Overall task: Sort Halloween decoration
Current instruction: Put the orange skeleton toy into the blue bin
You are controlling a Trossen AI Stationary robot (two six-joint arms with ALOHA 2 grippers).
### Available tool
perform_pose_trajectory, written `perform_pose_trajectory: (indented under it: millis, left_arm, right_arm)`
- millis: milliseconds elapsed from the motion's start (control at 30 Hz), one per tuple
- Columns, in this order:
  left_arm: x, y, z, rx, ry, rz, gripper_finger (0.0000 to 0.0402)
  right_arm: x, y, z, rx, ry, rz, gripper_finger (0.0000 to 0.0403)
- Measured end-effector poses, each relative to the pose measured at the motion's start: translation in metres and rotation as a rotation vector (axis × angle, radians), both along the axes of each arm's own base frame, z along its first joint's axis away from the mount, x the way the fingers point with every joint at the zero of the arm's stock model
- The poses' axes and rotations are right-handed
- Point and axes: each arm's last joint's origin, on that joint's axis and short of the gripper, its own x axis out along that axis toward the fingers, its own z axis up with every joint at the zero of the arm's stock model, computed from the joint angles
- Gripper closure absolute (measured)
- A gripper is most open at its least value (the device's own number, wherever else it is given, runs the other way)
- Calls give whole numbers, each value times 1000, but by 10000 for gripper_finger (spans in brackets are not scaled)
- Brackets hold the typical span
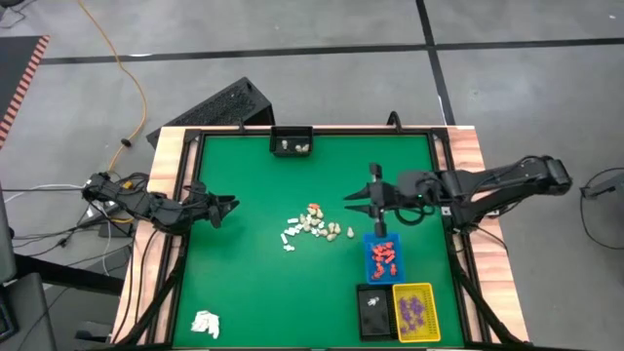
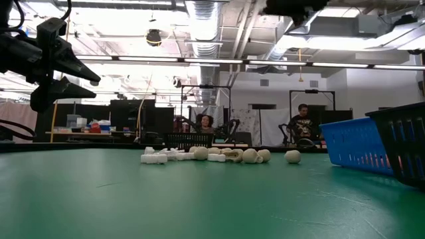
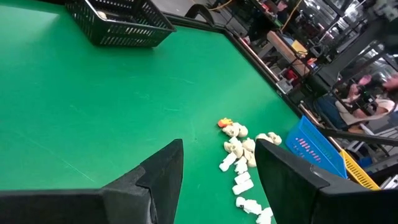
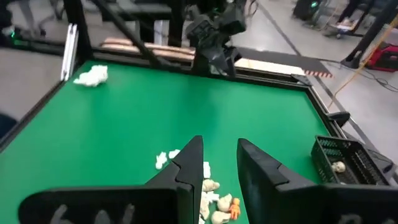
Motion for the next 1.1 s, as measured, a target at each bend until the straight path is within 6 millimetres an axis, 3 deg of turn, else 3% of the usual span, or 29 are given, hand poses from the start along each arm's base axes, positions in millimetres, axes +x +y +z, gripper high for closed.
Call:
perform_pose_trajectory:
  millis: [233, 667, 967, 1100]
  left_arm:
    - [0, 0, 0, -4, -2, -12, 213]
    - [0, -1, 0, 47, 23, -44, 213]
    - [0, 0, 0, 18, 8, -15, 213]
    - [0, 0, 0, 18, 8, -15, 213]
  right_arm:
    - [-16, -2, -31, 85, -129, -11, 305]
    - [-17, -1, -55, 162, -255, -10, 305]
    - [-26, 0, -86, 146, -420, 55, 305]
    - [-26, 0, -94, 145, -415, 42, 305]
